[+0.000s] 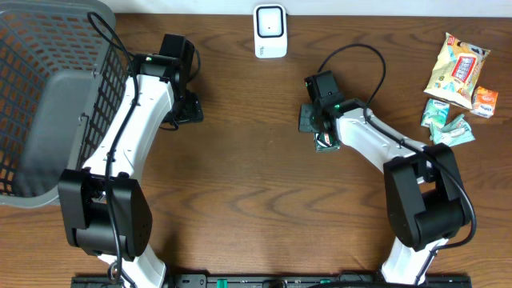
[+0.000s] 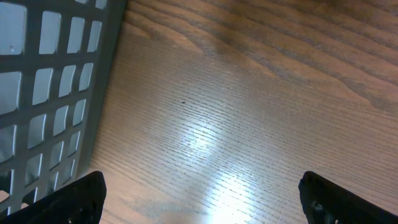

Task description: Scan the item barcode

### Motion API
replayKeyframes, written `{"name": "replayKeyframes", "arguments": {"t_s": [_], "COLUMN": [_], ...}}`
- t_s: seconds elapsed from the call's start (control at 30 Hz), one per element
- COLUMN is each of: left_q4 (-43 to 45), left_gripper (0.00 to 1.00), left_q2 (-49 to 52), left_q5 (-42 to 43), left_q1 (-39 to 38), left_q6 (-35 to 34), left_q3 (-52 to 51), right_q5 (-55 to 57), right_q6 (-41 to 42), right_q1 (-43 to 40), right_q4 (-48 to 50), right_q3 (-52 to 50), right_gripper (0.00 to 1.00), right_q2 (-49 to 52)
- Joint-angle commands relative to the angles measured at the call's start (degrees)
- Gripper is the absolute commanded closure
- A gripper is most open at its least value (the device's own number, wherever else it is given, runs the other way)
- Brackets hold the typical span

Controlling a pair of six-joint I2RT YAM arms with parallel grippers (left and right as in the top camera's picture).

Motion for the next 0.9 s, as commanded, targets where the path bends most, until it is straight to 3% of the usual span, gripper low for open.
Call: {"name": "replayKeyframes", "arguments": {"t_s": [0.0,0.13,0.57,0.77,0.87], "left_q4": [-0.37,-0.37,-0.37,-0.37,-0.37], "left_gripper": [0.03,0.02,0.02,0.02,0.02], "left_q2": [-0.5,-0.5,-0.5,-0.5,-0.5], "left_q5": [-0.74,-0.74,-0.74,-0.74,-0.74], "left_q1": [0.24,0.24,0.24,0.24,0.24], "left_q6": [-0.57,-0.57,-0.57,-0.57,-0.57], "left_q3": [-0.13,-0.13,-0.13,-0.13,-0.13], "right_q5": [1.73,1.68,5.51,4.61,4.68], "right_q6": [1.22,1.2,-2.25,-2.49,-3.78], "right_q1": [0.09,0.09,-0.33,-1.88,-1.92], "right_q4": [-1.53,-4.9,-29.2,-28.24,-28.22], "right_q3": [-0.22,-0.15,2.03,2.27,2.95], "right_gripper": [0.99,0.99,0.99,0.99,0.91], "right_q2": [0.57,0.55,-4.28,-7.65,-10.38]}}
